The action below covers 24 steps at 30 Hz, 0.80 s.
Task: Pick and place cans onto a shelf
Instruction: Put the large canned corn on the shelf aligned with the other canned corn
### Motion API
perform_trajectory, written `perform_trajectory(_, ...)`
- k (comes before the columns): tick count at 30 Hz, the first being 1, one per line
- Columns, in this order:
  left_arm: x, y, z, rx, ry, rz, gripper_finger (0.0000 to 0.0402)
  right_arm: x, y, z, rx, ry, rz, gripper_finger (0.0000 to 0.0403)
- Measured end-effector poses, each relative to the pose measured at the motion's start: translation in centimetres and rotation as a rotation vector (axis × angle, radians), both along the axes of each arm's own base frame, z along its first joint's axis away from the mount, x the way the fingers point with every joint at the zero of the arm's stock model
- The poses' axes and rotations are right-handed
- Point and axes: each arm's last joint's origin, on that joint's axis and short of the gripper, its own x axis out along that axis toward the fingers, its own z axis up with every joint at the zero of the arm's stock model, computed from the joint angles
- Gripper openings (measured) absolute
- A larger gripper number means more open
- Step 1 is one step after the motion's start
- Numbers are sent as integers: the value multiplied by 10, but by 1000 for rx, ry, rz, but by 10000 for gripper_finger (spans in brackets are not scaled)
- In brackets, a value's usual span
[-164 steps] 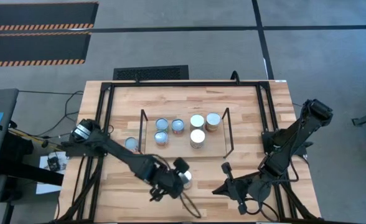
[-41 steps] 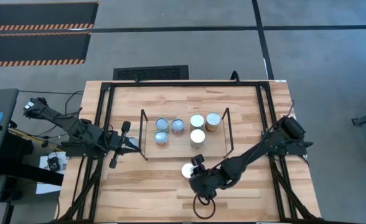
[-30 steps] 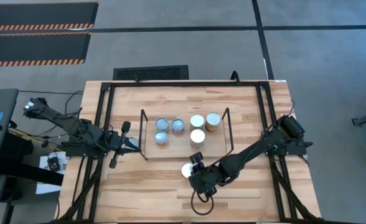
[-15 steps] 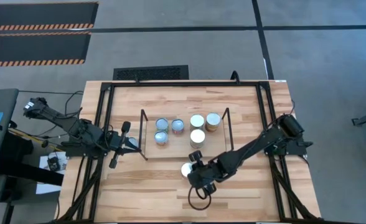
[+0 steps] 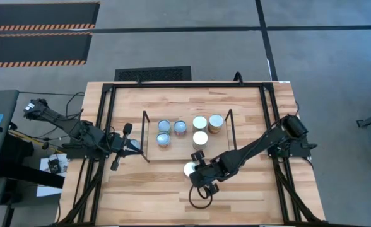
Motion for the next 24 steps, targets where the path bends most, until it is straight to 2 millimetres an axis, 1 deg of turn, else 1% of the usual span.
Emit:
perform_trajectory(4,0,0,0,0,0,0,1,-1,2,0,1,0,2,17)
perform_trajectory(6,0,0,0,-1,0,0,1,-2,5,1,3,-4,8,7)
perform_trajectory(10,0,0,0,0,1,0,1,-8,15,7,39,9,1,10)
perform_trajectory(16,0,0,-1,-4,13,2,1,-20,38,28,85,28,-2,4)
perform_trajectory(20,-1,0,-3,-3,32,4,1,-34,55,41,102,49,-9,6)
perform_trajectory(24,-1,0,-3,-3,31,4,1,-53,58,54,66,63,-64,4)
